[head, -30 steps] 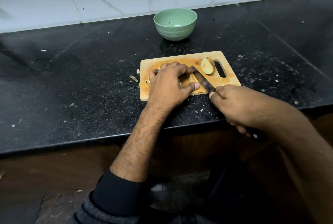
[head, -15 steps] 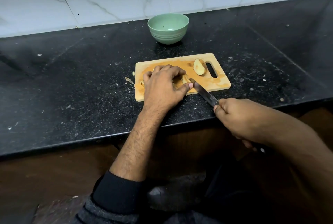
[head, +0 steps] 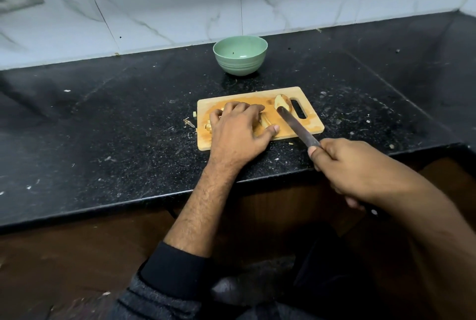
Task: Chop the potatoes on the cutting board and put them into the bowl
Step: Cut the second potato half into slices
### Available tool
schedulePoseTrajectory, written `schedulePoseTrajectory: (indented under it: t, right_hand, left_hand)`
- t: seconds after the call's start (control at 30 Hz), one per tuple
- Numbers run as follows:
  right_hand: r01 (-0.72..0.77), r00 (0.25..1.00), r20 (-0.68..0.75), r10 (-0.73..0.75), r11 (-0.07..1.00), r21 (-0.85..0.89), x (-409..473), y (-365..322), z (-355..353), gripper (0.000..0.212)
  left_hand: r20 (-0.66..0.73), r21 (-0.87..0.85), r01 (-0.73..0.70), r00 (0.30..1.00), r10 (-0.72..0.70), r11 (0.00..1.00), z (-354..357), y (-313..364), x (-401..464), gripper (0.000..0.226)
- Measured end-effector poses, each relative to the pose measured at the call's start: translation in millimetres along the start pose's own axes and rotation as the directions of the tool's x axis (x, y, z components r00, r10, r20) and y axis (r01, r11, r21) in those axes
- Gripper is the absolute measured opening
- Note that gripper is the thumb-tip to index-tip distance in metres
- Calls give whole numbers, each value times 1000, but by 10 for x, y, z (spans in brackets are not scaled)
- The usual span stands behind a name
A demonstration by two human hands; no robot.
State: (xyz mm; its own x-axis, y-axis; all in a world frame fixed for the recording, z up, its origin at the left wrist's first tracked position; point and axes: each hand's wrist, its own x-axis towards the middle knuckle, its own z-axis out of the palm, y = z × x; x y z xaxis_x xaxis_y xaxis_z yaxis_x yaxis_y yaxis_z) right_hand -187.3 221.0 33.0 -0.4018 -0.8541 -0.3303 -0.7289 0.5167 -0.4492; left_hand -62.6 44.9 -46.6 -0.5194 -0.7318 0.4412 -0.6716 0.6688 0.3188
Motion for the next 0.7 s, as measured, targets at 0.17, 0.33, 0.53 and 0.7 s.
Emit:
schedulePoseTrajectory:
  t: [0.17,0.33,0.53,0.7]
  right_hand:
    - [25,998,-62,-27,999,-38,76,-51,88,35]
    - [24,997,-77,-29,997,-69,79,-73,111,35]
    - [-15,998,-61,12,999,-37,31,-44,136,35]
    - [-12,997,-74,11,1000,-7,-5,5,119,36]
  left_hand:
    - [-41,-58,-44,998,42,997,-40,36,-12,42]
    - [142,51,-208,970,199,977,-147,-10,44,44]
    - [317,222,-530,833,454,818,-263,7,341,18]
    - [316,283,-625,777,544,727,-277,37,458,23]
